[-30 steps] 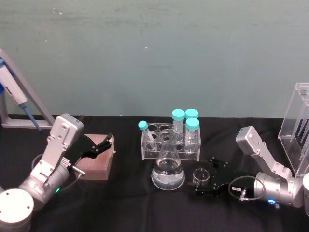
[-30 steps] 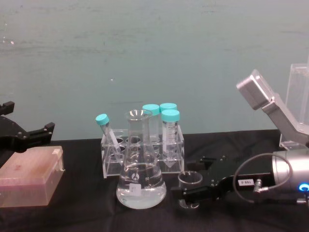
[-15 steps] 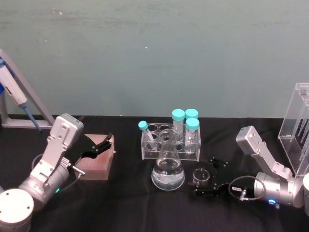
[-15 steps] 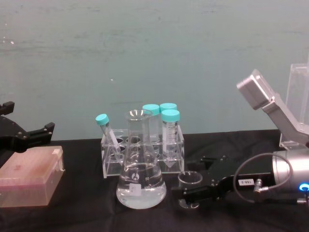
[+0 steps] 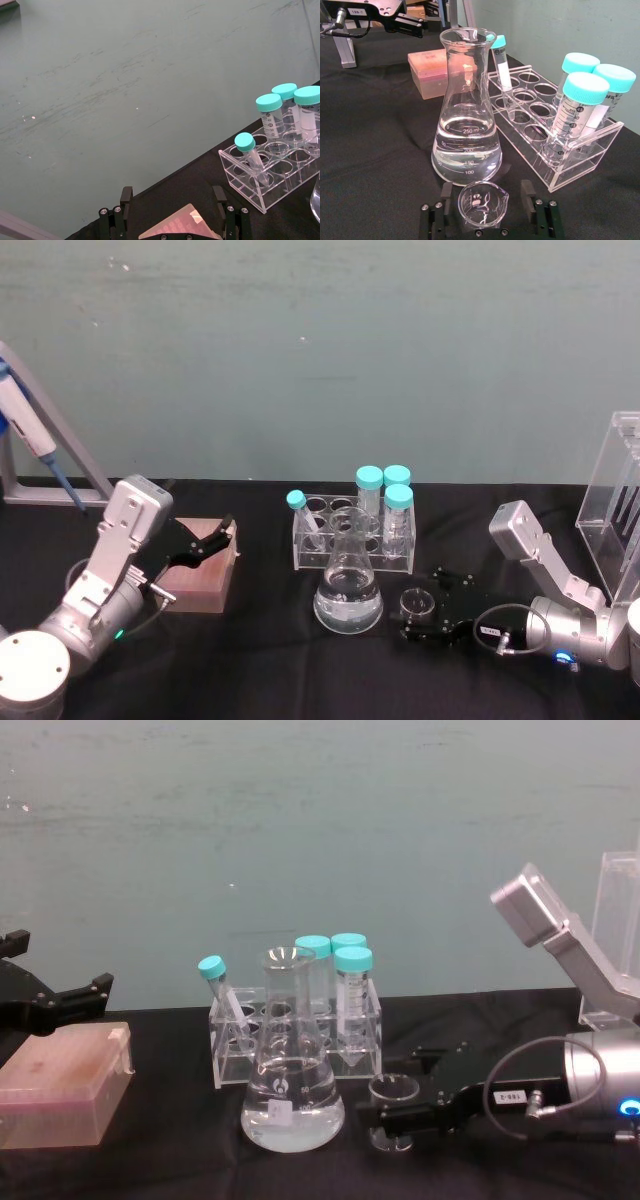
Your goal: Place the experimental apparatus aside using one hand.
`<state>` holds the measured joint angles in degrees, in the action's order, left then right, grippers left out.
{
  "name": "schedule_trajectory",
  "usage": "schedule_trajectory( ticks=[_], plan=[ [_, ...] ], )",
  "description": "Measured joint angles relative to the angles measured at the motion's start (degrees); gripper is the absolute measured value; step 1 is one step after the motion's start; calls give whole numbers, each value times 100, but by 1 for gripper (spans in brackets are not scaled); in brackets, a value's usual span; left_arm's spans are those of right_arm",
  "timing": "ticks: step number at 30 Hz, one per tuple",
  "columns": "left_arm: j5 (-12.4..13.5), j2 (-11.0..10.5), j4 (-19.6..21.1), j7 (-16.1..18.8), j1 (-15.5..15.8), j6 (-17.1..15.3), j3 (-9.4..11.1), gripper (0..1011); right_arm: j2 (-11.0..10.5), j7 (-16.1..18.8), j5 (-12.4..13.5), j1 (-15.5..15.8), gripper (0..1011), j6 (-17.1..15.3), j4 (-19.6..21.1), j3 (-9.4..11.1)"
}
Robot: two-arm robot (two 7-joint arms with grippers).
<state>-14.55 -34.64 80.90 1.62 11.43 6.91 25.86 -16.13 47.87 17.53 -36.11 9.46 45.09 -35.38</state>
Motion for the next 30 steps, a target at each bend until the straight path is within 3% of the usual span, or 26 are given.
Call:
schedule_trajectory(
  ticks=[9, 11, 12, 30],
  plan=[
    [0, 0, 0, 0, 0, 0, 0, 1000, 0, 0, 0, 0, 612, 0, 0, 0],
    [0, 0, 0, 0, 0, 0, 0, 1000, 0, 0, 0, 0, 595, 0, 0, 0],
    [0, 0, 0, 0, 0, 0, 0, 1000, 0, 0, 0, 0, 536, 0, 0, 0],
    [0, 0, 0, 0, 0, 0, 0, 1000, 0, 1, 0, 0, 531, 1, 0, 0]
  ],
)
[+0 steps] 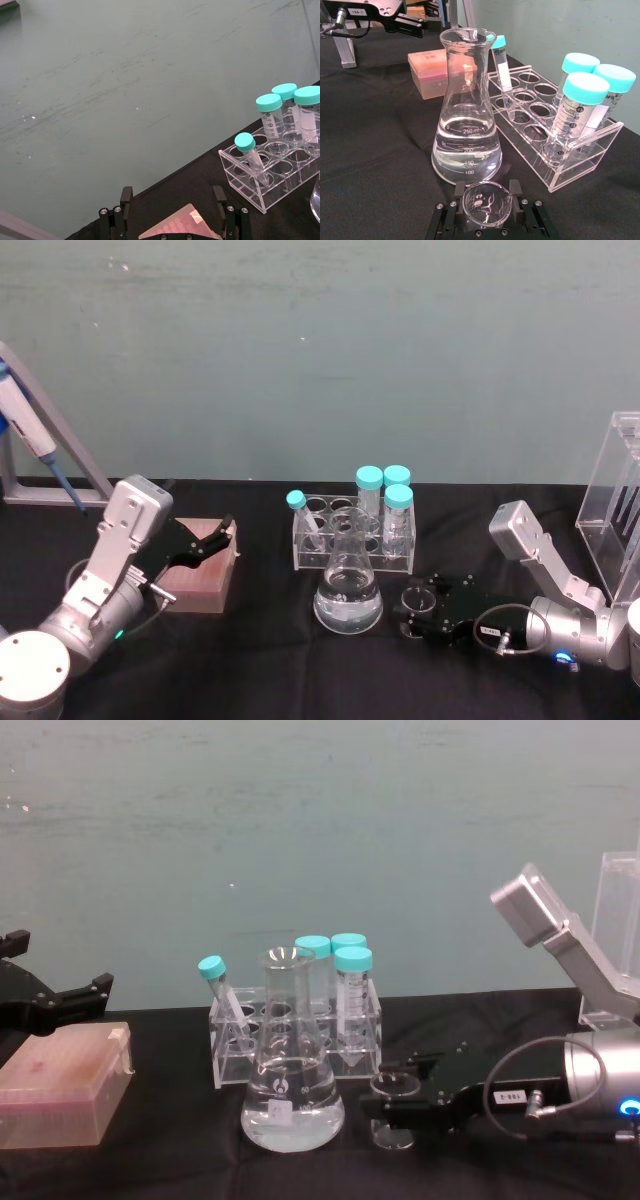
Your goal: Place the experimental apparatus aside using one hand.
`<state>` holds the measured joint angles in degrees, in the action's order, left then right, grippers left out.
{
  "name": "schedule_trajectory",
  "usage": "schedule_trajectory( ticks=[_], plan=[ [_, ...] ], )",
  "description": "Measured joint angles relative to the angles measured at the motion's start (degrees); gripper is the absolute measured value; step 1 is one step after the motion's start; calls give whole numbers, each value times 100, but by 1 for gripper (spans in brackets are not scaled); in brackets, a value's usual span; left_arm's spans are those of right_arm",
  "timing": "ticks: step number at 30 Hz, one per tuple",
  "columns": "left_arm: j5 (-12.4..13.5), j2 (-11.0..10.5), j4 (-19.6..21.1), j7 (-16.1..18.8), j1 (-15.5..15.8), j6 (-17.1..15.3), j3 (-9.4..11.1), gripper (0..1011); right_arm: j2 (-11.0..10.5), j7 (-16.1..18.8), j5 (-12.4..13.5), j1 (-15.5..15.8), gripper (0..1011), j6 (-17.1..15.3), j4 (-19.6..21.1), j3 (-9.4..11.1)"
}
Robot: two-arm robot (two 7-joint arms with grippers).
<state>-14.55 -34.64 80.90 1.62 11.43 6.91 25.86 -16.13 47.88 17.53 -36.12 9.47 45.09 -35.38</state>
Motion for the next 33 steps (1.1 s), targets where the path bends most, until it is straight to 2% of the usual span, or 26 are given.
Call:
schedule_trajectory(
  ticks=[11, 26, 33],
  plan=[
    [0, 0, 0, 0, 0, 0, 0, 1000, -20, -20, -7, 27, 531, 27, 40, 6],
    [0, 0, 0, 0, 0, 0, 0, 1000, -193, -463, -176, 316, 531, 150, 616, 124],
    [-1, 0, 0, 0, 0, 0, 0, 1000, -289, -820, -275, 476, 533, 102, 923, 245]
  ],
)
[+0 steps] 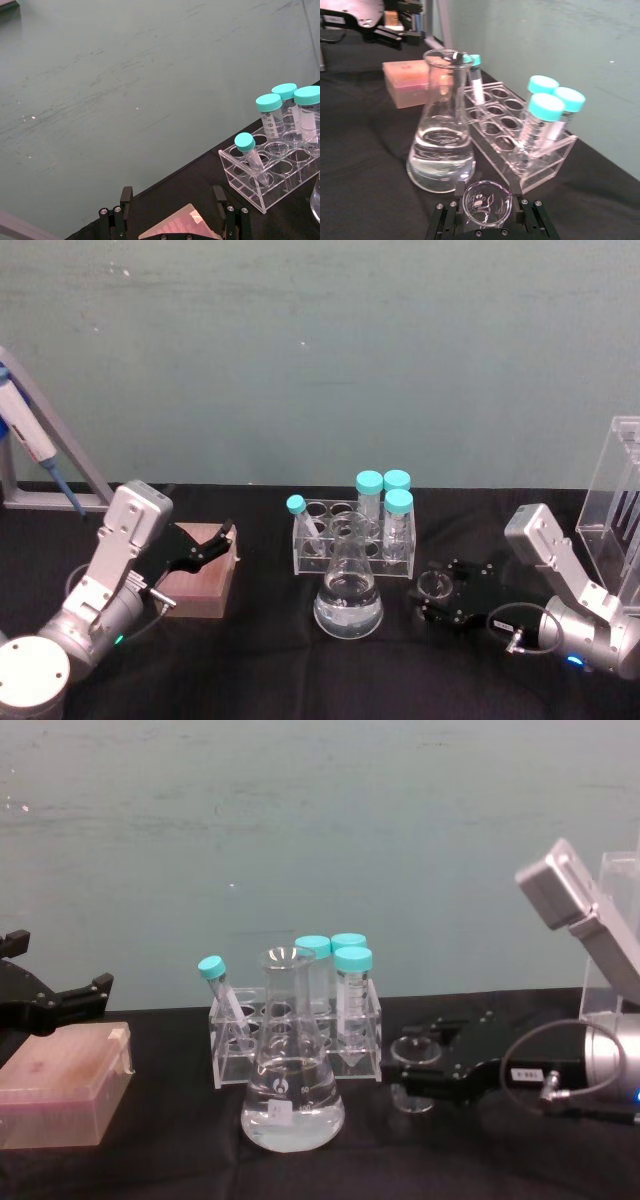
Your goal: Place the experimental apparatus aside using one hand.
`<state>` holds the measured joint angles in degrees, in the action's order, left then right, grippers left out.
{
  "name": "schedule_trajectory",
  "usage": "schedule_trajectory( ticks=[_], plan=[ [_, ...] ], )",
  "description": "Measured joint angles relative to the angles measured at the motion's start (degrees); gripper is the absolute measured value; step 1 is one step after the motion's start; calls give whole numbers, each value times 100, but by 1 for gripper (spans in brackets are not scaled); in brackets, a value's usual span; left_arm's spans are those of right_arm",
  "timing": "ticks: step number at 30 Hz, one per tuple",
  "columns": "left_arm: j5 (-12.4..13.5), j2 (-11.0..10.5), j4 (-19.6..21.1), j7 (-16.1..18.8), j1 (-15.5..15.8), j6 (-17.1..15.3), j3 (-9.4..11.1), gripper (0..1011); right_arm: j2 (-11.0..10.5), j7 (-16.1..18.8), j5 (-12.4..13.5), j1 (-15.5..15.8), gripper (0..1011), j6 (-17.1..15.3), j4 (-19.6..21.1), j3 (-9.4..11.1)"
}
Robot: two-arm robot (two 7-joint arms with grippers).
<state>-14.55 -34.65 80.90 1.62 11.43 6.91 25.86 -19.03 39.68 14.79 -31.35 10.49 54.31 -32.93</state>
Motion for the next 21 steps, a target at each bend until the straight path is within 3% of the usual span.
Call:
schedule_trajectory(
  ticks=[12, 21],
  plan=[
    [0, 0, 0, 0, 0, 0, 0, 1000, -42, -768, -216, 274, 531, 70, 322, 371],
    [1, 0, 0, 0, 0, 0, 0, 1000, 59, -1186, -333, 420, 531, 104, 417, 622]
  ],
)
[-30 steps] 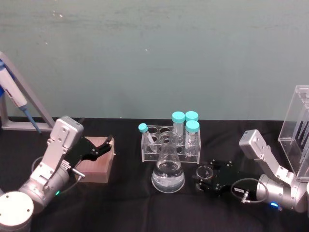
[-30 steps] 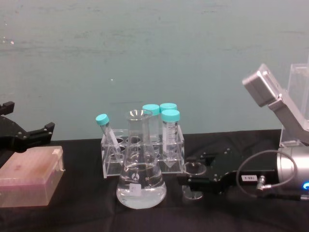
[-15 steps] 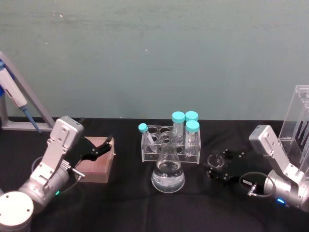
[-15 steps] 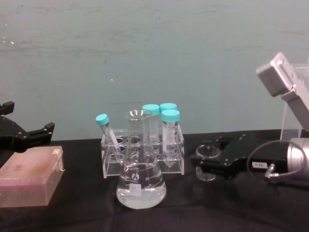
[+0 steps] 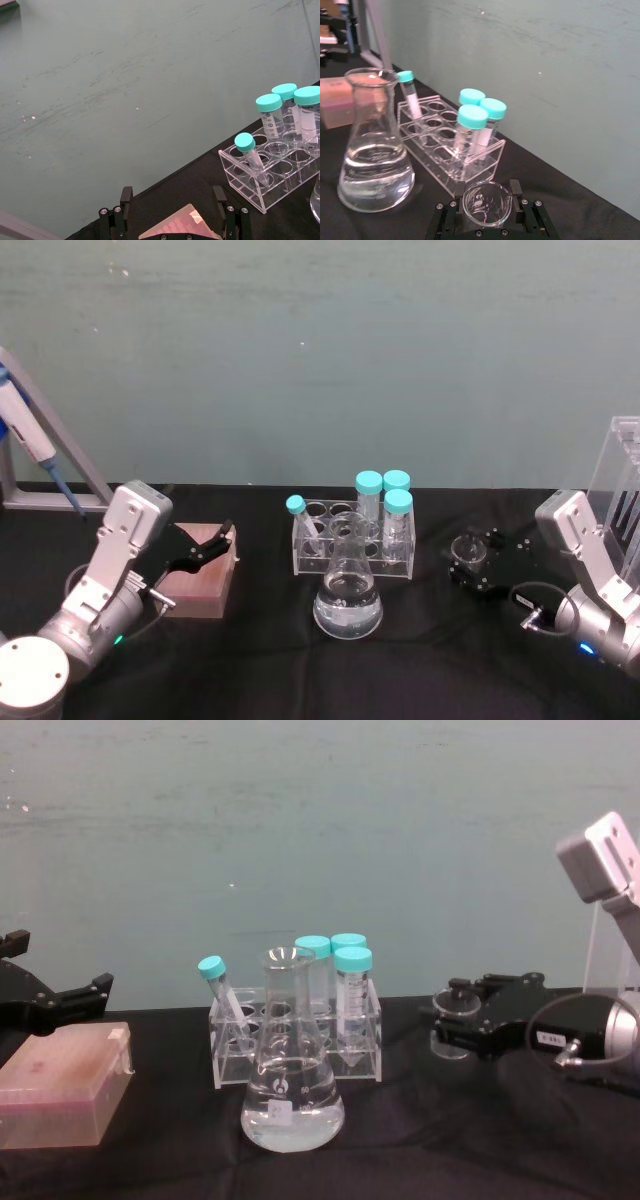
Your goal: Place the experimental apparatus aside using one hand.
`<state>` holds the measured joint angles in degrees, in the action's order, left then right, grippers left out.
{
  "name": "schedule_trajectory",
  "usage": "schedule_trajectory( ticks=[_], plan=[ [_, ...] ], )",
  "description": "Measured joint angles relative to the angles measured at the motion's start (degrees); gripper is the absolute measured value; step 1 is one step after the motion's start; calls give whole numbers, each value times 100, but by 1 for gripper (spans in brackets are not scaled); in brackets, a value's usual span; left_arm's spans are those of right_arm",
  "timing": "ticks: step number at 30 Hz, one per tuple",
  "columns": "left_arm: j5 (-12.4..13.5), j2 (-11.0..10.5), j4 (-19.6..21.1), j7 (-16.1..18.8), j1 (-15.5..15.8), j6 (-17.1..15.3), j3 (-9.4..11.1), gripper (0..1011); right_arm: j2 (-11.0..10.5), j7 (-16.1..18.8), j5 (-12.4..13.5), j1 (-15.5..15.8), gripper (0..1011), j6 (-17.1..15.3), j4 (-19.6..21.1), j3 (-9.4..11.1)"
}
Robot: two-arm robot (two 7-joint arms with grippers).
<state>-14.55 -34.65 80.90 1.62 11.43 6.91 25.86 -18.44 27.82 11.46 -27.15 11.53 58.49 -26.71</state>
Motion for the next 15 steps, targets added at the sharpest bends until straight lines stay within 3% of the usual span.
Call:
schedule_trajectory(
  ticks=[15],
  plan=[
    [0, 0, 0, 0, 0, 0, 0, 1000, 276, -654, -207, 65, 531, -99, -97, 385]
  ],
)
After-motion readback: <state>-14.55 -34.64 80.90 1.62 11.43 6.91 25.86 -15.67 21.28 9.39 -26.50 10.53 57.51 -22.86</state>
